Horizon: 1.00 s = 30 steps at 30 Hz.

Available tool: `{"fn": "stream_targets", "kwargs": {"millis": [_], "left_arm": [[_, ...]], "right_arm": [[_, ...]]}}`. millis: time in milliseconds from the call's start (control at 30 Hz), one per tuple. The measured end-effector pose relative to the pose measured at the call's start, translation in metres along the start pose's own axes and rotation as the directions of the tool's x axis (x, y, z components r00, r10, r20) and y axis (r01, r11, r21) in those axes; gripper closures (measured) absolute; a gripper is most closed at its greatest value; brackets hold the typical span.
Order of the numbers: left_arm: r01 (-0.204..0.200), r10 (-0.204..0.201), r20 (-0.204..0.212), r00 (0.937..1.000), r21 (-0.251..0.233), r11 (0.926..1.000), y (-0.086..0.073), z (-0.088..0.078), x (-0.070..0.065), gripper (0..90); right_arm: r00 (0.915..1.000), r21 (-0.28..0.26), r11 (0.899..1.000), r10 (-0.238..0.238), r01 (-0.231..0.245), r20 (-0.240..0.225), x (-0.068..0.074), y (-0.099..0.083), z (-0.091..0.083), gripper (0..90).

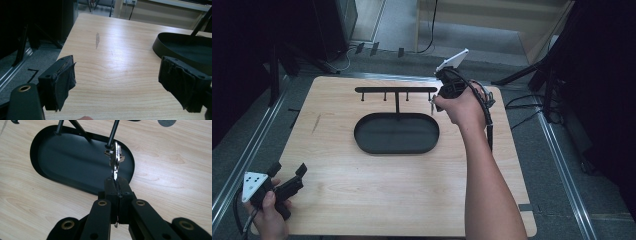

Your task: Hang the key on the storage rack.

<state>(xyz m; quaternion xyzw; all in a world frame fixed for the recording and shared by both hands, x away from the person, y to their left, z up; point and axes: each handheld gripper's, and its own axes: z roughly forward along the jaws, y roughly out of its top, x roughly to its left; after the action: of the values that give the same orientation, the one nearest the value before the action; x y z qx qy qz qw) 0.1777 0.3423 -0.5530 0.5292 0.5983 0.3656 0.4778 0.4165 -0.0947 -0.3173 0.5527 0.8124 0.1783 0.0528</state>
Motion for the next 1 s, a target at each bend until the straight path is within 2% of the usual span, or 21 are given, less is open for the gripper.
{"fn": "stream_targets", "kwargs": {"millis": [400, 767, 800, 867, 1000], "left_arm": [[0.002, -0.002, 0.002, 1.0, -0.001, 1.0, 0.0, 0.0, 0.0, 14.2], [0.002, -0.002, 0.003, 1.0, 0.0, 1.0, 0.0, 0.0, 0.0, 14.2], [0.002, -0.002, 0.002, 1.0, 0.0, 1.0, 0.0, 0.0, 0.0, 14.2], [0.003, -0.003, 0.002, 1.0, 0.0, 1.0, 0.0, 0.0, 0.0, 14.2], [0.002, -0.002, 0.002, 1.0, 0.0, 1.0, 0.0, 0.0, 0.0, 14.2]], "right_arm": [[0.9996, 0.005, 1.0, 0.007, -0.007, 0.028, 0.004, 0.008, 0.007, 89.1], [0.9988, -0.025, 1.0, 0.016, -0.015, 0.047, 0.001, 0.011, 0.01, 88.7], [0.9985, -0.036, 0.999, 0.01, -0.008, 0.054, 0.001, 0.011, 0.01, 88.0], [0.9982, -0.055, 0.998, 0.005, -0.002, 0.059, 0.0, 0.011, 0.009, 79.0], [0.9972, -0.037, 0.999, -0.003, 0.006, 0.075, -0.003, 0.008, 0.01, 76.3]]}}
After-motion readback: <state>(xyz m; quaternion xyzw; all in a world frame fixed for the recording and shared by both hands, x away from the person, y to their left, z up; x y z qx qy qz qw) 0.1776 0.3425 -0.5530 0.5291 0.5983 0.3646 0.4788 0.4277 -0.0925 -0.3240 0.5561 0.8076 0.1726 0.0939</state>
